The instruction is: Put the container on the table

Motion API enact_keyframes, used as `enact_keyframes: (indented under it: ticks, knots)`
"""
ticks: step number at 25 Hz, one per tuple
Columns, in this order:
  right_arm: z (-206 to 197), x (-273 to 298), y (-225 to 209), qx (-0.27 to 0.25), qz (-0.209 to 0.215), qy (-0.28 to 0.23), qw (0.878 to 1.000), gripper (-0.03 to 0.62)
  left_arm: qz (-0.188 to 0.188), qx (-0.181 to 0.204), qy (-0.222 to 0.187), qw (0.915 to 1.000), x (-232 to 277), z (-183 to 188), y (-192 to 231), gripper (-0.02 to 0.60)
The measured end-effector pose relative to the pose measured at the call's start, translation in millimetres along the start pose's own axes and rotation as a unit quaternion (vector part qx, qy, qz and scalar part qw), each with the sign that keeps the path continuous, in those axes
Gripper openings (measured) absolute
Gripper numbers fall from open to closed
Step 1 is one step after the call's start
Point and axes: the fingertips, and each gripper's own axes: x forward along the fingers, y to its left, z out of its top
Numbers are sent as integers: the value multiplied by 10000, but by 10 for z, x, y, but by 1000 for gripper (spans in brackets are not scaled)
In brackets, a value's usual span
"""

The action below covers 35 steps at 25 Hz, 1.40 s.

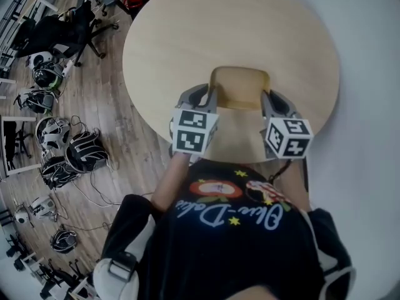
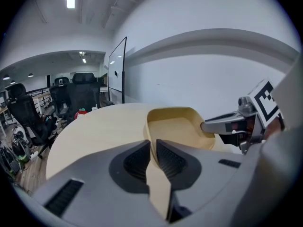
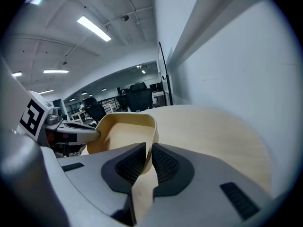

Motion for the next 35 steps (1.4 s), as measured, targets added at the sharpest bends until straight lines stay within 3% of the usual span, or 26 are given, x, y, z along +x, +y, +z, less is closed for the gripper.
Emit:
enact_keyframes:
  ticks: [20,30,35]
  knots:
    - [-379,757,-272,36,-99,1133,9935,32,-329,-150,814,9960,783,-342,262,38]
    - [-519,986,-416,157,-78,1558,9876,32,-490,-33,1209,9914,1097,-504,262,43]
    - [-543,1022,-454,253,-107,1693,9852,32,-611,-168,1324,9892,1153,-539,278,46]
